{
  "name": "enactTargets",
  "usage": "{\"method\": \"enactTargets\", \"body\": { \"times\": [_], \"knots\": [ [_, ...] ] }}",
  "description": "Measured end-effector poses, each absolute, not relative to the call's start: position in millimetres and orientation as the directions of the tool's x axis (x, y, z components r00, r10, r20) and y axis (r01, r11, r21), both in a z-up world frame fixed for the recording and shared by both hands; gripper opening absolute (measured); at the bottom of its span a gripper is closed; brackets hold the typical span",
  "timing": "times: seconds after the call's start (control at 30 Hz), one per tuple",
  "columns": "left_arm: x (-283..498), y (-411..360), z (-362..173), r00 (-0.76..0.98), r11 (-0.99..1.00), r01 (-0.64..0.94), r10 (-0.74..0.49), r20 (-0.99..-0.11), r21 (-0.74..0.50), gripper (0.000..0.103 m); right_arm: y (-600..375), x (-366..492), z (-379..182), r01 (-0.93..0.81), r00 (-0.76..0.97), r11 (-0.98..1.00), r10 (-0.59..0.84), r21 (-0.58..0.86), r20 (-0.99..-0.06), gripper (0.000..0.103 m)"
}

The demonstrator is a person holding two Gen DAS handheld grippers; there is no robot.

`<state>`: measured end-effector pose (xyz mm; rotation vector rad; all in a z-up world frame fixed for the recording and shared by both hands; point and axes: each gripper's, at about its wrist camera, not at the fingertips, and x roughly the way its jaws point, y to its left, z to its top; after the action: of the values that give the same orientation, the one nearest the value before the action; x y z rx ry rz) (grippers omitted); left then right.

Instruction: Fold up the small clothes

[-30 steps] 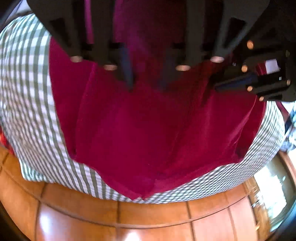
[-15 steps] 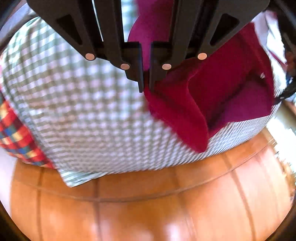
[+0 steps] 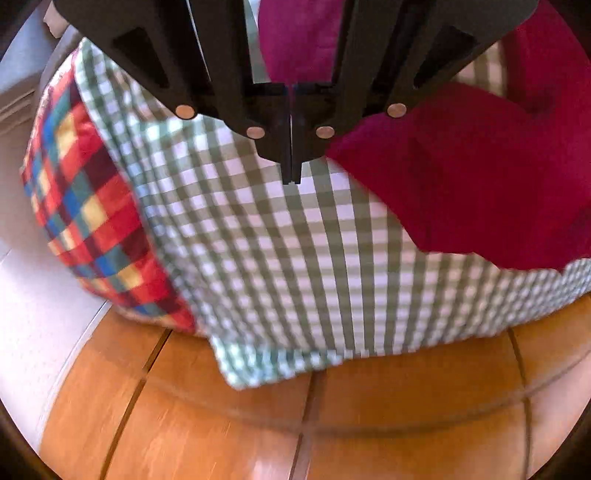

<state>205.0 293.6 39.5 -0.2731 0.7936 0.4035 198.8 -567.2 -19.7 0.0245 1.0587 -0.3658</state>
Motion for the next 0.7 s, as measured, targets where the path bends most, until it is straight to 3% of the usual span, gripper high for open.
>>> {"method": "enactTargets", "body": {
  "times": [0.03,0.1,0.17,0.23,0.3,0.4,0.47,0.7],
  "knots": [
    [205.9,297.9,38.8,0.624,0.88,-0.467,0.261,-0.737,-0.084,0.0,-569.9,198.0,-19.9,0.317,0.433,0.934,-0.296,-0.163,-0.851,0.006],
    [200.5,300.4,37.2,0.647,0.881,-0.451,0.212,-0.733,-0.143,0.0,-567.7,193.6,-9.4,0.321,0.46,0.931,-0.314,-0.175,-0.83,0.026],
    [196.6,284.7,34.0,0.665,0.904,-0.397,0.164,-0.729,-0.158,0.0,-557.0,191.5,6.2,0.294,0.51,0.941,-0.304,-0.169,-0.804,0.058],
    [200.9,259.9,30.2,0.675,0.931,-0.323,0.101,-0.731,-0.169,0.0,-538.3,198.0,18.4,0.227,0.555,0.966,-0.234,-0.126,-0.798,0.063],
    [208.4,224.0,22.3,0.678,0.959,-0.22,0.02,-0.734,-0.177,0.0,-509.0,210.6,23.5,0.115,0.582,0.992,-0.111,-0.053,-0.806,0.074],
    [225.2,164.9,7.3,0.648,0.985,-0.077,-0.071,-0.758,-0.158,0.0,-465.7,237.1,14.2,-0.013,0.559,1.0,0.004,-0.004,-0.829,0.078],
    [240.2,120.8,-5.3,0.62,0.997,0.011,-0.064,-0.782,-0.074,0.0,-441.9,256.3,2.5,-0.074,0.534,0.997,0.047,0.009,-0.844,0.081],
    [304.6,49.8,-47.0,0.537,0.991,0.131,-0.066,-0.841,0.006,0.0,-412.0,312.1,-34.7,-0.154,0.476,0.988,0.067,-0.008,-0.877,0.081]
  ]
}}
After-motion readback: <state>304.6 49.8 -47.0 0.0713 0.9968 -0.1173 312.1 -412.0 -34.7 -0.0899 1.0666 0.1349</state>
